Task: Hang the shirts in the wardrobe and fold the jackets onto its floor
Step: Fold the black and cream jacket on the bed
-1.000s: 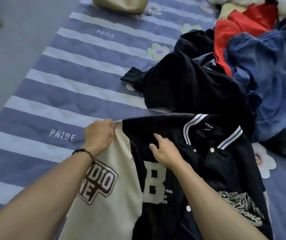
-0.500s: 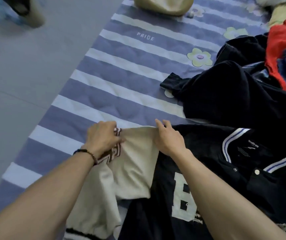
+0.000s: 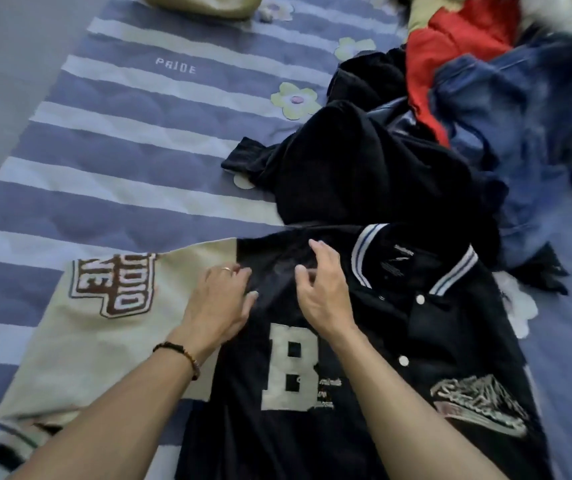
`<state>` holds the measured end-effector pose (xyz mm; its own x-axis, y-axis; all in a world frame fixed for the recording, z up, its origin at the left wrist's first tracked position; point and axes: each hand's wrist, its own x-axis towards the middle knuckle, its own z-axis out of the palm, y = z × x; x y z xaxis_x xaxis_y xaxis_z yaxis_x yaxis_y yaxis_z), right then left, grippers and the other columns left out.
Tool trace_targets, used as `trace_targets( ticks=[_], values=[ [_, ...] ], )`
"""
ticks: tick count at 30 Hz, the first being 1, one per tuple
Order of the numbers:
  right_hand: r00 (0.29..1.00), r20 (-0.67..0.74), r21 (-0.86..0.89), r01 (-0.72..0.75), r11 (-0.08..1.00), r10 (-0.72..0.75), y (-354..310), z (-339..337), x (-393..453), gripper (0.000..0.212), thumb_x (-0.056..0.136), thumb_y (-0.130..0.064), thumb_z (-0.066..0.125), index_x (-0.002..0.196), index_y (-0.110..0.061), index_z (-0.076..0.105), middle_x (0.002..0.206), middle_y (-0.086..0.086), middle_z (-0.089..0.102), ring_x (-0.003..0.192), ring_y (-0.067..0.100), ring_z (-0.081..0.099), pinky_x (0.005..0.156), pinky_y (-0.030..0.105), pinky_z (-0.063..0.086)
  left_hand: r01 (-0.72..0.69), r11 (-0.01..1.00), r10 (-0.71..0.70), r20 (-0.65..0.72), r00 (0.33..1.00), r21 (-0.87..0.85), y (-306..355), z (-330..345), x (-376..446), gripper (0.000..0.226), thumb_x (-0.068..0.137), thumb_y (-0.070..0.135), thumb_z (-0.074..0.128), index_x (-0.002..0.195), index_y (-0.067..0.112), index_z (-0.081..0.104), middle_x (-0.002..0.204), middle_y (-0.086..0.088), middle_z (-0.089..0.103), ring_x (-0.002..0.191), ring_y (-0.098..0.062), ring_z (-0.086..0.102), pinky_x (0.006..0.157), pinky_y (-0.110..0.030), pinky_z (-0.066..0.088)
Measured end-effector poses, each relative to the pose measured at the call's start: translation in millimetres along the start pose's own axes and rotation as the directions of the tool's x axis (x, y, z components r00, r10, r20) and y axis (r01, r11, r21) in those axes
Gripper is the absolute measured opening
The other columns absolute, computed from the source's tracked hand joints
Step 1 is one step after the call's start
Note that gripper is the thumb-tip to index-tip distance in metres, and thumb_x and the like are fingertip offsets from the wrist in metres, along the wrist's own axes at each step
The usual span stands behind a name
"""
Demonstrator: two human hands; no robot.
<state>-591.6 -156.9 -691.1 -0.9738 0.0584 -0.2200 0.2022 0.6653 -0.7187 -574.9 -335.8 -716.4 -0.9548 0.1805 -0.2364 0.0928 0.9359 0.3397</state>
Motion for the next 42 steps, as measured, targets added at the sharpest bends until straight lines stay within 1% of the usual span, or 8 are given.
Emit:
trace_targets(
  ticks=[5,14,19,22,26,29,33,42],
  values=[
    [0.876,-0.481,-0.250,-0.108,0.962,-0.027,100.8,-126.5,-38.3,0.025,0.093,-0.015,0.052,0.114,-0.009,0.065,0.112,0.004,0.064,0.104,0.023,0.056,0.092,0.041,0.045,-0.273,0.954,0.277,0.018,0.961,-0.122,151.8,33.2,14.1,0.046,0.096,0.044,0.051,0.134,0.018,0.055,0.132,-0.002,0.054,0.127,-0.023,0.047,0.107,-0.037,0.035],
    [0.580,-0.365,-0.023,-0.788,0.616,0.728,298.0,-244.8,-109.8,0.052,0.103,-0.034,0.038,0.147,-0.007,0.035,0.146,0.020,0.044,0.133,0.038,0.042,0.106,0.046,0.033,-0.343,0.939,0.333,0.297,0.895,-0.022,314.8,106.1,11.4,0.062,0.097,0.049,0.047,0.152,0.037,0.021,0.164,-0.013,0.004,0.151,-0.033,0.001,0.122,-0.047,0.009],
    [0.762,-0.060,-0.096,-0.647,0.756,0.645,327.2,-259.2,-125.4,0.020,0.091,-0.032,0.062,0.080,-0.016,0.058,0.084,0.002,0.061,0.082,0.024,0.057,0.068,0.032,0.040,-0.227,0.967,0.192,0.256,0.947,0.113,343.6,132.3,9.5,0.078,0.093,0.049,0.052,0.155,0.026,0.010,0.164,-0.015,0.002,0.150,-0.036,-0.004,0.120,-0.056,0.006],
    [0.764,-0.247,-0.002,-0.615,0.788,0.596,327.7,-292.8,-114.7,0.043,0.093,-0.019,0.059,0.055,-0.015,0.042,0.063,0.011,0.049,0.067,0.027,0.047,0.059,0.034,0.031,-0.185,0.971,0.145,0.238,0.960,0.154,358.7,137.0,8.1,0.096,0.089,0.043,0.060,0.156,0.022,-0.006,0.164,-0.014,-0.006,0.150,-0.038,-0.008,0.118,-0.060,0.004],
    [0.732,-0.525,-0.011,-0.516,0.857,0.434,328.8,-379.9,-71.9,0.027,0.085,-0.027,0.070,0.067,-0.008,0.064,0.058,0.008,0.056,0.067,0.033,0.056,0.058,0.034,0.035,-0.126,0.957,0.056,0.258,0.964,0.260,371.4,143.4,13.6,0.098,0.084,0.035,0.065,0.156,0.018,0.000,0.163,-0.016,0.004,0.149,-0.040,0.004,0.118,-0.059,0.011],
    [0.800,-0.458,0.012,-0.431,0.902,0.388,338.1,-398.4,-58.9,0.024,0.086,-0.037,0.071,0.090,-0.013,0.071,0.083,0.005,0.068,0.085,0.028,0.063,0.067,0.030,0.039,-0.163,0.973,0.164,0.009,0.986,0.162,399.6,140.1,19.0,0.070,0.067,0.018,0.064,0.134,0.008,0.049,0.136,-0.019,0.049,0.129,-0.037,0.044,0.105,-0.055,0.036],
    [0.761,-0.236,0.197,-0.572,0.796,0.605,379.5,-370.8,-93.1,0.064,0.085,-0.058,0.064,0.132,-0.017,0.051,0.130,0.004,0.057,0.119,0.025,0.054,0.095,0.035,0.044,-0.497,0.866,0.482,-0.369,0.795,0.060,452.3,130.6,48.9,0.034,0.083,0.020,0.050,0.114,0.013,0.059,0.118,-0.006,0.059,0.109,-0.027,0.053,0.090,-0.043,0.044],
    [0.840,-0.101,-0.054,-0.540,0.840,0.533,431.2,-408.1,-131.2,0.036,0.085,-0.030,0.071,0.059,-0.019,0.049,0.059,-0.001,0.050,0.067,0.021,0.052,0.055,0.030,0.039,-0.375,0.813,0.330,0.179,0.927,0.444,520.6,179.7,97.9,0.081,0.086,0.039,0.062,0.149,0.011,0.020,0.139,-0.009,0.051,0.133,-0.029,0.040,0.112,-0.068,0.003]
  ],
)
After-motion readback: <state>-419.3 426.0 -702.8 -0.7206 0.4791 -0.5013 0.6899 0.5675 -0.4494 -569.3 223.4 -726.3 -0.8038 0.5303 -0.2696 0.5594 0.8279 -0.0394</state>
